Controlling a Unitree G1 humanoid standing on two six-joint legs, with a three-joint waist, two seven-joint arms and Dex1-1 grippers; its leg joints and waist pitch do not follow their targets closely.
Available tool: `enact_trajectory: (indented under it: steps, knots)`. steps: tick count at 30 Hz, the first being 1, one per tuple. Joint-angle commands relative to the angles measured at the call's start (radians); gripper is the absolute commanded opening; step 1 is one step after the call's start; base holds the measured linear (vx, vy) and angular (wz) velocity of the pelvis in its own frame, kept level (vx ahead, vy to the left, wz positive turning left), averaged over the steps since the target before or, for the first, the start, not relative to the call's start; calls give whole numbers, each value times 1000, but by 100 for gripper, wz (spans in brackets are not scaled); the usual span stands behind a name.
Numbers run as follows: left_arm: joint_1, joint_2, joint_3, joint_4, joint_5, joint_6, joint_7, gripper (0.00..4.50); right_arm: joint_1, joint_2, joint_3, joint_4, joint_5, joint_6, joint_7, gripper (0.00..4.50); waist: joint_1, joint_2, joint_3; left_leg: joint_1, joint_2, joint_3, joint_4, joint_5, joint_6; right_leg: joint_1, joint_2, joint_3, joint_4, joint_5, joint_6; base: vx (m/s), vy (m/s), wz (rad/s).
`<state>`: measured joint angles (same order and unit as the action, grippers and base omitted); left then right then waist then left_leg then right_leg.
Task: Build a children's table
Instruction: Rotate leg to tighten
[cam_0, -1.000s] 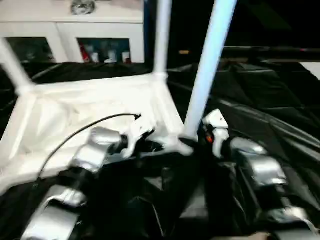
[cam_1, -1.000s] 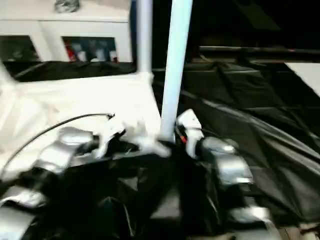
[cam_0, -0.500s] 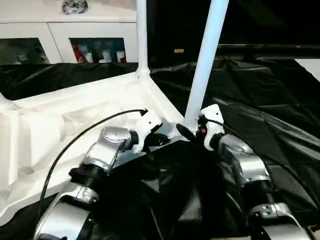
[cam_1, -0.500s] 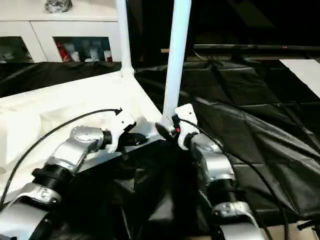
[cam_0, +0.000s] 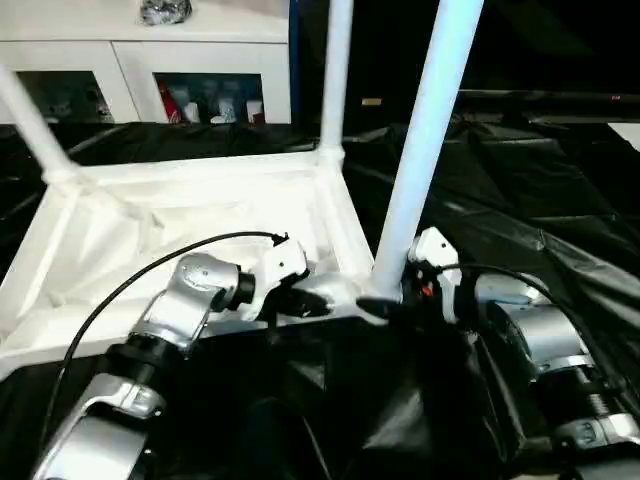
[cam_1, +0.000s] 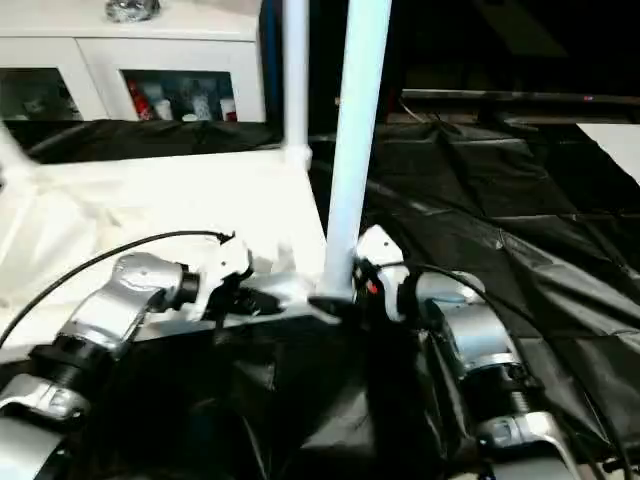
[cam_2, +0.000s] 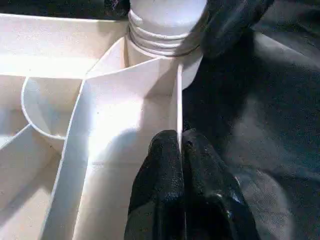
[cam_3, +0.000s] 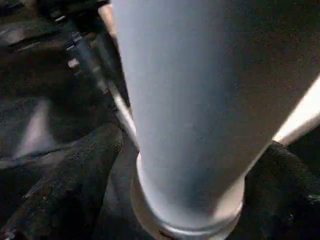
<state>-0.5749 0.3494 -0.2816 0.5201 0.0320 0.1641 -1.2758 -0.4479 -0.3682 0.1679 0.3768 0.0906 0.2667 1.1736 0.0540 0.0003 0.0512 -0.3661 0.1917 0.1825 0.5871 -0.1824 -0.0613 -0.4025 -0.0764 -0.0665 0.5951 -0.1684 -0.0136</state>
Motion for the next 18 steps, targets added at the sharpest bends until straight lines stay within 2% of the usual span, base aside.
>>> enact_trajectory:
  steps: [1,4,7,8,12,15,17,18]
  knots:
    - [-8,-19,-24,-35,-18,-28,-5,0,14,31,105,-33,33,17,93,360,2,-3,-56,14,45,-12,-74,-269,39,43,-68,47,-79,-334,-206,0,0,0]
    - [-3,-5,-26,-35,-19,-33,-21,0,19,26,110,-46,42,37,116,350,3,-4,-57,13,44,-12,-74,-263,33,43,-69,47,-79,-346,-200,0,0,0]
    - [0,-1,-26,-38,-21,-33,-24,0,23,28,111,-55,48,50,131,312,5,-3,-59,12,45,-13,-74,-247,35,44,-68,46,-75,-313,-208,0,0,0]
    - [2,0,-25,-43,-22,-30,-25,0,25,28,113,-59,51,55,136,311,5,-11,-60,12,46,-12,-75,-244,36,44,-68,46,-74,-304,-211,0,0,0]
    - [5,-11,-20,-47,-23,-20,-12,0,33,38,114,-66,57,63,132,273,7,-6,-60,11,45,-11,-72,-224,40,45,-69,46,-71,-286,-216,0,0,0]
    - [-9,-46,1,-38,-31,9,44,0,35,79,85,-41,52,54,61,265,8,-7,-58,13,44,-11,-72,-235,37,43,-69,47,-75,-309,-212,0,0,0]
    - [-18,-60,8,-32,-32,20,71,0,30,101,71,-20,43,46,10,262,5,-9,-56,12,42,-13,-74,-249,29,43,-71,46,-79,-357,-198,0,0,0]
    - [-36,-86,19,-17,-26,39,128,0,13,144,39,33,20,36,-108,262,4,-9,-56,13,41,-13,-74,-256,26,41,-71,46,-82,-374,-193,0,0,0]
